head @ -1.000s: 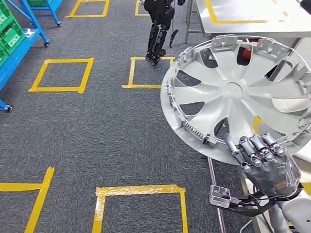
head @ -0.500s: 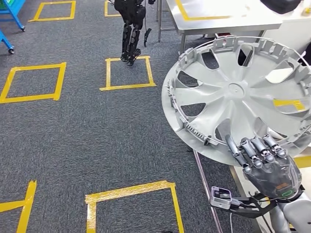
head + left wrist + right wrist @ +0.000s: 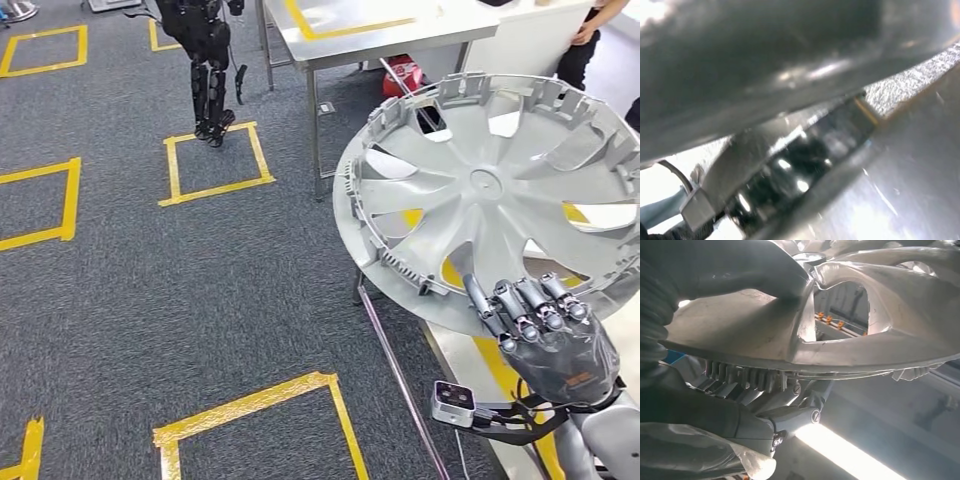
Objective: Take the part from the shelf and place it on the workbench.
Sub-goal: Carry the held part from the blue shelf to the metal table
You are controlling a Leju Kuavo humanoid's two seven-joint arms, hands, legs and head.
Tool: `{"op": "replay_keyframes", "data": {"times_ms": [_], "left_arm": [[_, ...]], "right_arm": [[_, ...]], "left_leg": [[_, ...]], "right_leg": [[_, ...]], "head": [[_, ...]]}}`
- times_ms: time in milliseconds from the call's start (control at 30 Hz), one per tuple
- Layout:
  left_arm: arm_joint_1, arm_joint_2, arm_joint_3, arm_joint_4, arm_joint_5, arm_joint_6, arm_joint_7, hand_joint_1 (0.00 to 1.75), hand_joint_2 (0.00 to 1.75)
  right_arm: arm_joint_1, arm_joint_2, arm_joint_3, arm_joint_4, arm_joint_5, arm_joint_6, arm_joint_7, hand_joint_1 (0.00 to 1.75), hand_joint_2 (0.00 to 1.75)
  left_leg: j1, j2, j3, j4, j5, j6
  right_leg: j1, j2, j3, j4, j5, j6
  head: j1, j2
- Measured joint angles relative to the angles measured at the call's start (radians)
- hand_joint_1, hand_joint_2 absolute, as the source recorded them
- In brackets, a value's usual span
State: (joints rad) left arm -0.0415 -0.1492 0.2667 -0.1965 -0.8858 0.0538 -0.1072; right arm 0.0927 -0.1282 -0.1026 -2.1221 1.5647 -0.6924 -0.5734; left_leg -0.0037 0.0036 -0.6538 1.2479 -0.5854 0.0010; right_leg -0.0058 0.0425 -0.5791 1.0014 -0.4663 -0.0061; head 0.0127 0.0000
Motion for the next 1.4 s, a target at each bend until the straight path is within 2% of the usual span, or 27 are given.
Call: {"op": "replay_keyframes", "data": {"times_ms": [67, 100, 167, 233, 300, 367, 433, 467, 500, 533, 600, 633, 667, 733, 767, 833, 900, 933, 967, 1000, 1033, 1100, 1167, 1233, 1300, 1333, 1400], "left_arm": [[-0.001, 0.001, 0.0, 0.0, 0.0, 0.0, 0.0, 0.0, 0.0], [-0.001, 0.001, 0.0, 0.0, 0.0, -0.001, 0.001, 0.0, 0.0], [-0.003, 0.0, 0.0, 0.0, -0.001, -0.001, 0.002, 0.0, 0.0], [-0.005, 0.0, -0.001, 0.0, -0.002, -0.001, 0.002, 0.0, 0.0], [-0.006, -0.002, -0.001, 0.0, -0.002, -0.001, 0.002, 0.0, 0.0], [-0.006, -0.003, -0.001, 0.0, -0.003, -0.001, 0.002, 0.0, 0.0], [-0.003, -0.003, -0.001, 0.0, -0.003, -0.001, 0.002, 0.0, 0.0], [-0.002, -0.003, -0.001, 0.0, -0.003, -0.001, 0.002, 0.0, 0.0], [-0.002, -0.003, -0.001, 0.0, -0.003, -0.001, 0.002, 0.0, 0.0], [-0.002, -0.004, -0.001, 0.0, -0.003, -0.001, 0.002, 0.0, 0.0], [-0.003, -0.006, -0.001, 0.0, -0.003, 0.0, 0.002, 0.0, 0.0], [-0.003, -0.006, -0.001, 0.0, -0.003, 0.0, 0.002, 0.0, 0.0], [-0.004, -0.006, -0.001, 0.0, -0.002, 0.001, 0.002, 0.0, 0.0], [-0.005, -0.007, -0.001, 0.0, -0.002, 0.001, 0.002, 0.0, 0.0], [-0.005, -0.007, -0.001, 0.0, -0.002, 0.001, 0.002, 0.0, 0.0], [-0.005, -0.008, -0.001, 0.0, -0.002, 0.002, 0.002, 0.0, 0.0], [-0.003, -0.008, -0.001, 0.0, -0.001, 0.002, 0.002, 0.0, 0.0], [-0.001, -0.008, -0.001, 0.0, 0.0, 0.002, 0.002, 0.0, 0.0], [0.0, -0.007, -0.001, 0.0, 0.0, 0.002, 0.002, 0.0, 0.0], [0.0, -0.007, -0.001, 0.0, 0.0, 0.002, 0.002, 0.0, 0.0], [0.0, -0.007, -0.001, 0.0, 0.001, 0.002, 0.002, 0.0, 0.0], [0.0, -0.007, -0.001, 0.0, 0.002, 0.003, 0.002, 0.0, 0.0], [-0.001, -0.006, -0.001, 0.0, 0.002, 0.003, 0.002, 0.0, 0.0], [-0.002, -0.006, -0.001, 0.0, 0.002, 0.002, 0.002, 0.0, 0.0], [-0.003, -0.006, -0.001, 0.0, 0.002, 0.002, 0.001, 0.0, 0.0], [-0.003, -0.007, -0.001, 0.0, 0.002, 0.002, 0.001, 0.0, 0.0], [-0.002, -0.007, -0.001, 0.0, 0.002, 0.001, 0.001, 0.0, 0.0]], "right_arm": [[-0.001, 0.0, 0.0, 0.0, 0.0, 0.0, 0.0, 1.75, 1.75], [-0.001, 0.0, 0.0, 0.001, 0.0, 0.0, 0.0, 1.75, 1.75], [-0.003, 0.0, 0.0, 0.002, 0.0, 0.0, -0.002, 1.75, 1.75], [-0.002, 0.0, -0.002, 0.003, 0.0, 0.0, -0.003, 1.75, 1.75], [-0.002, 0.0, -0.002, 0.004, 0.0, 0.0, -0.005, 1.75, 1.75], [-0.004, 0.0, -0.003, 0.006, -0.001, 0.0, -0.006, 1.75, 1.75], [-0.003, 0.0, -0.003, 0.008, -0.001, 0.0, -0.006, 1.75, 1.75], [-0.002, 0.0, -0.003, 0.01, -0.001, 0.0, -0.006, 1.75, 1.75], [-0.002, 0.0, -0.004, 0.011, -0.001, 0.0, -0.006, 1.75, 1.75], [-0.001, 0.0, -0.004, 0.012, -0.001, 0.0, -0.006, 1.75, 1.75], [-0.001, 0.0, -0.006, 0.014, -0.001, 0.0, -0.006, 1.75, 1.75], [-0.001, 0.0, -0.007, 0.014, -0.001, 0.0, -0.006, 1.75, 1.75], [-0.002, 0.0, -0.008, 0.015, -0.001, 0.0, -0.006, 1.75, 1.75], [-0.001, 0.0, -0.01, 0.015, -0.001, 0.0, -0.006, 1.75, 1.75], [-0.001, 0.0, -0.011, 0.016, -0.001, 0.0, -0.006, 1.75, 1.75], [-0.002, 0.0, -0.012, 0.016, -0.001, 0.0, -0.006, 1.75, 1.75], [-0.002, 0.001, -0.012, 0.018, 0.0, 0.0, -0.006, 1.75, 1.75], [-0.002, 0.002, -0.012, 0.019, 0.0, 0.0, -0.006, 1.75, 1.75], [-0.002, 0.003, -0.012, 0.02, 0.0, 0.0, -0.006, 1.75, 1.75], [-0.002, 0.003, -0.012, 0.022, 0.0, 0.0, -0.006, 1.75, 1.75], [-0.002, 0.004, -0.012, 0.023, 0.0, 0.0, -0.006, 1.75, 1.75], [-0.002, 0.005, -0.012, 0.025, 0.0, 0.0, -0.006, 1.75, 1.75], [-0.002, 0.006, -0.013, 0.027, 0.0, 0.0, -0.006, 1.75, 1.75], [0.0, 0.007, -0.015, 0.029, 0.0, 0.0, -0.005, 1.75, 1.75], [0.003, 0.007, -0.019, 0.03, 0.0, 0.0, -0.005, 1.75, 1.75], [0.003, 0.007, -0.019, 0.031, -0.001, 0.0, -0.005, 1.75, 1.75], [0.002, 0.007, -0.019, 0.033, -0.001, 0.0, -0.006, 1.75, 1.75]], "left_leg": [[0.001, -0.034, 0.054, -0.133, 0.073, 0.01], [0.002, -0.052, 0.077, -0.188, 0.093, 0.012], [0.002, -0.071, 0.094, -0.232, 0.098, 0.014], [0.002, -0.054, 0.096, -0.242, 0.101, 0.02], [0.005, -0.034, 0.099, -0.254, 0.108, 0.03], [0.005, -0.011, 0.099, -0.257, 0.11, 0.035], [0.004, 0.012, 0.099, -0.257, 0.109, 0.036], [0.004, 0.023, 0.099, -0.257, 0.108, 0.035], [0.004, 0.034, 0.1, -0.257, 0.106, 0.034], [0.004, 0.043, 0.101, -0.256, 0.104, 0.031], [0.0, 0.057, 0.105, -0.255, 0.1, 0.023], [-0.003, 0.063, 0.107, -0.254, 0.099, 0.019], [-0.006, 0.069, 0.108, -0.253, 0.098, 0.015], [-0.004, 0.078, 0.109, -0.25, 0.094, 0.005], [-0.002, 0.07, 0.107, -0.24, 0.084, 0.0], [0.003, 0.036, 0.076, -0.164, 0.035, -0.008], [0.004, 0.011, 0.01, -0.02, -0.03, -0.009], [0.004, 0.007, -0.018, 0.036, -0.047, -0.008], [0.004, 0.005, -0.031, 0.058, -0.043, -0.006], [0.003, 0.003, -0.025, 0.038, -0.018, -0.003], [0.003, -0.003, -0.002, -0.019, 0.021, 0.001], [0.006, -0.038, 0.058, -0.159, 0.086, 0.008], [0.006, -0.062, 0.086, -0.228, 0.101, 0.011], [0.006, -0.051, 0.088, -0.236, 0.1, 0.015], [0.008, -0.032, 0.09, -0.246, 0.107, 0.026], [0.009, -0.021, 0.091, -0.25, 0.109, 0.03], [0.008, -0.001, 0.09, -0.25, 0.109, 0.034]], "right_leg": [[0.001, 0.022, -0.001, 0.004, -0.001, 0.002], [0.001, 0.032, -0.004, 0.007, -0.001, 0.005], [-0.001, 0.05, -0.014, 0.009, 0.002, 0.016], [-0.006, 0.06, -0.022, 0.009, 0.004, 0.027], [-0.005, 0.025, -0.047, 0.048, -0.024, 0.036], [-0.005, -0.021, -0.102, 0.165, -0.087, 0.046], [-0.009, -0.034, -0.151, 0.275, -0.127, 0.055], [-0.011, -0.037, -0.153, 0.282, -0.12, 0.058], [-0.012, -0.043, -0.133, 0.246, -0.096, 0.061], [-0.014, -0.055, -0.094, 0.176, -0.061, 0.062], [-0.011, -0.09, -0.019, 0.043, -0.02, 0.058], [-0.009, -0.1, 0.0, 0.01, -0.014, 0.052], [-0.006, -0.101, 0.005, 0.002, -0.016, 0.045], [-0.006, -0.081, 0.003, 0.002, -0.012, 0.031], [-0.007, -0.073, 0.003, 0.001, -0.011, 0.024], [-0.009, -0.057, 0.005, -0.001, -0.009, 0.01], [-0.007, -0.038, 0.004, 0.0, -0.009, 0.004], [-0.006, -0.027, 0.005, 0.0, -0.009, 0.003], [-0.005, -0.015, 0.005, 0.0, -0.009, 0.003], [-0.005, -0.003, 0.006, 0.001, -0.009, 0.003], [-0.005, 0.009, 0.007, 0.002, -0.009, 0.004], [-0.004, 0.032, 0.004, 0.006, -0.01, 0.007], [-0.006, 0.051, -0.004, 0.009, -0.009, 0.016], [-0.01, 0.064, -0.012, 0.008, -0.005, 0.029], [-0.01, 0.036, -0.03, 0.031, -0.023, 0.039], [-0.008, 0.011, -0.051, 0.071, -0.047, 0.043], [-0.008, -0.029, -0.113, 0.204, -0.111, 0.051]], "head": [[0.0, 0.0], [0.0, 0.0], [0.001, 0.0], [0.001, 0.0], [0.005, 0.0], [0.01, 0.0], [0.011, 0.0], [0.012, 0.0], [0.012, 0.0], [0.012, 0.0], [0.012, 0.0], [0.012, 0.0], [0.012, 0.0], [0.01, 0.0], [0.01, 0.0], [0.007, 0.0], [0.005, 0.0], [0.005, 0.0], [0.004, 0.0], [0.004, 0.0], [0.004, 0.0], [0.004, 0.0], [0.004, 0.0], [0.004, 0.0], [0.007, 0.0], [0.01, 0.0], [0.015, 0.0]]}}
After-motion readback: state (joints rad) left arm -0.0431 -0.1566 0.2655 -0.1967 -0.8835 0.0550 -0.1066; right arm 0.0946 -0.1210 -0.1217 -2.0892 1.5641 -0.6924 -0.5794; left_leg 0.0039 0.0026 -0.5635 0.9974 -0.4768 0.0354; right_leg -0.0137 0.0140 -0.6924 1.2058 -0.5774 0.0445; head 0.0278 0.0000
